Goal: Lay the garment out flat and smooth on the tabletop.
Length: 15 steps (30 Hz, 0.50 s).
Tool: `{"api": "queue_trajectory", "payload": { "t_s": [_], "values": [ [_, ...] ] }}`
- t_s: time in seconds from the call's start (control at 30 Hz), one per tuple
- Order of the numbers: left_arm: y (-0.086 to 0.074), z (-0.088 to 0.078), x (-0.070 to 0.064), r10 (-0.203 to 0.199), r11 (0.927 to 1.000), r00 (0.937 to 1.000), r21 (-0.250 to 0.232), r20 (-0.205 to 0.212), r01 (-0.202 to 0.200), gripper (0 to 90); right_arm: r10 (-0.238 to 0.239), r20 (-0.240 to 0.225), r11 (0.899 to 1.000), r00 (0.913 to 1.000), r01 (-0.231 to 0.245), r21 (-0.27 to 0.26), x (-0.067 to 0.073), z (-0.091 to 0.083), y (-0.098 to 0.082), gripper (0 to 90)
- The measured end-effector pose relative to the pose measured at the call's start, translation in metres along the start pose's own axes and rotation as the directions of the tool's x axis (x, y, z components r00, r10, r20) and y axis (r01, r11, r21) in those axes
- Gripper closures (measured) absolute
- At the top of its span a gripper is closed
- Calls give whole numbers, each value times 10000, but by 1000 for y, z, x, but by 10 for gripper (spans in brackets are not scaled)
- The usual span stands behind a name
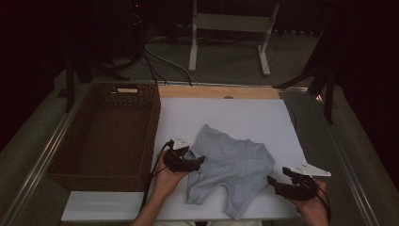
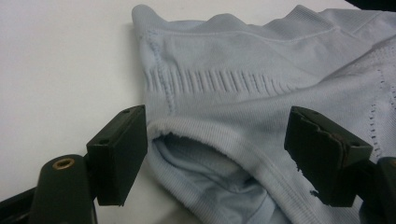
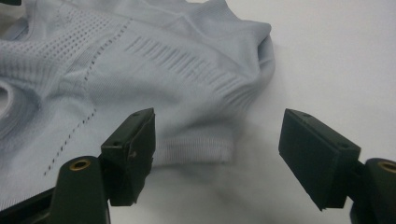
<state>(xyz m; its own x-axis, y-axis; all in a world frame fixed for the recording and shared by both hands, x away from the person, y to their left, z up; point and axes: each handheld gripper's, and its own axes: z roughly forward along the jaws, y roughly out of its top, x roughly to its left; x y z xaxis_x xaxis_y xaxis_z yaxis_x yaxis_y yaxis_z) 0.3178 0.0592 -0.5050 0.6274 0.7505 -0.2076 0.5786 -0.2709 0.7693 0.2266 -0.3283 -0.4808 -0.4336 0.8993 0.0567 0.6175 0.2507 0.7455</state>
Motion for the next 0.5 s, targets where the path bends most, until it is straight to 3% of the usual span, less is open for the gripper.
{"api": "queue_trajectory", "payload": {
  "t_s": [0.1,0.5],
  "values": [
    [-3,-1,0,39,9997,9998,224,-176,-35,239,-26,49,10000,10000,26,65,-2,-2,-3,288],
    [-11,-4,1,243,9988,9995,442,-216,-233,261,-59,79,9995,10000,56,303,-8,-5,-12,334]
  ]
}}
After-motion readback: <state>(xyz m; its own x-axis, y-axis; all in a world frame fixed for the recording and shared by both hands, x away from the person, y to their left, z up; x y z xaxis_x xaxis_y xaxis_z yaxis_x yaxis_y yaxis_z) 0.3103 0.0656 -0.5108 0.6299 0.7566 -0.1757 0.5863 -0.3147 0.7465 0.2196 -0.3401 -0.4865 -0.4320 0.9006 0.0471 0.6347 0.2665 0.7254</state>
